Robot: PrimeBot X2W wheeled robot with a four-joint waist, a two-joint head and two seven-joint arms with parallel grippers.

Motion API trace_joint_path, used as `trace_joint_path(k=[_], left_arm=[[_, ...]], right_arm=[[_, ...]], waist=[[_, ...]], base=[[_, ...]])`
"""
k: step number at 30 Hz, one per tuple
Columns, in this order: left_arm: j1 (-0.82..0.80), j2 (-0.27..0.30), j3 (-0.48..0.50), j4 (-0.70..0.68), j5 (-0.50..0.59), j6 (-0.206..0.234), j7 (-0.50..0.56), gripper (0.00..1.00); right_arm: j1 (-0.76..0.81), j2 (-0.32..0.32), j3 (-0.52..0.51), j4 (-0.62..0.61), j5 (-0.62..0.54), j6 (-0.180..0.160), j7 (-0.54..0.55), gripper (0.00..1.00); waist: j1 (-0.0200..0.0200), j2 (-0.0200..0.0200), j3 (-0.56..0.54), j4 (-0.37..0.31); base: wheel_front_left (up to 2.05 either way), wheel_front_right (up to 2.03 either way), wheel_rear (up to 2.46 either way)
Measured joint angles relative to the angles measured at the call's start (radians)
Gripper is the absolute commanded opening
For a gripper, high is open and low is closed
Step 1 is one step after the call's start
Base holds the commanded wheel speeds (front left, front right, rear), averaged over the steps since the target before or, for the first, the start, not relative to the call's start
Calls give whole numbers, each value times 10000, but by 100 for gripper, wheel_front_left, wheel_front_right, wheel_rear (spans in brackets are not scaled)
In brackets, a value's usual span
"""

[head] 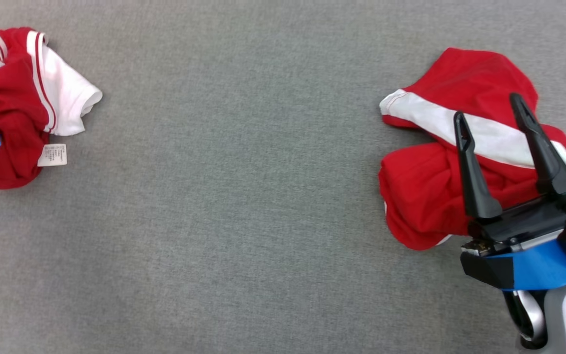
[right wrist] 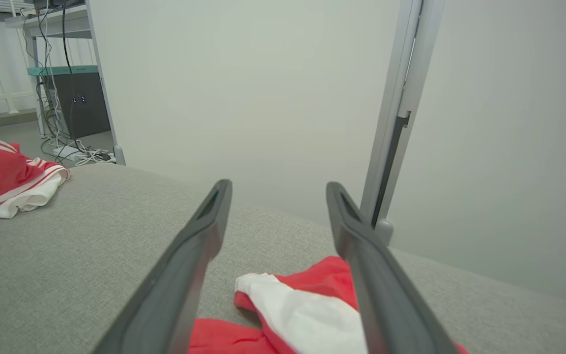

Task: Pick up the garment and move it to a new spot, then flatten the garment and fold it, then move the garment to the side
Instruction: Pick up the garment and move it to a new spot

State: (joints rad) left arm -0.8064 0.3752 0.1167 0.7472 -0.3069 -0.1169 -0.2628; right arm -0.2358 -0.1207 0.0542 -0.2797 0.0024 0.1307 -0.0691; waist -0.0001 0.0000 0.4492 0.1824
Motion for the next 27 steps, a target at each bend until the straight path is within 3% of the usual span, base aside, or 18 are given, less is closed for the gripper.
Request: trace_joint_path(k=[11,20,27], left_arm=[[459,-1068,-711,-2242,940,-98,-2,100],[2220,-1714,-895,-3476,1206,-123,-2,100],[3880,-2142,-575,-4288,1252,-117,-2,100]], right_arm=[[38,514,-96,1154,314,0,-899,100],[299,667,-324,2102,550,0,-1396,100],[592,692,-564,2748,888,0,-1613,100]], waist=[[0,0,-832,-1119],[0,0,-1551,-2213],[-1,0,-2133,-2631]], base=[[0,0,0],[0,0,0],[0,0,0]])
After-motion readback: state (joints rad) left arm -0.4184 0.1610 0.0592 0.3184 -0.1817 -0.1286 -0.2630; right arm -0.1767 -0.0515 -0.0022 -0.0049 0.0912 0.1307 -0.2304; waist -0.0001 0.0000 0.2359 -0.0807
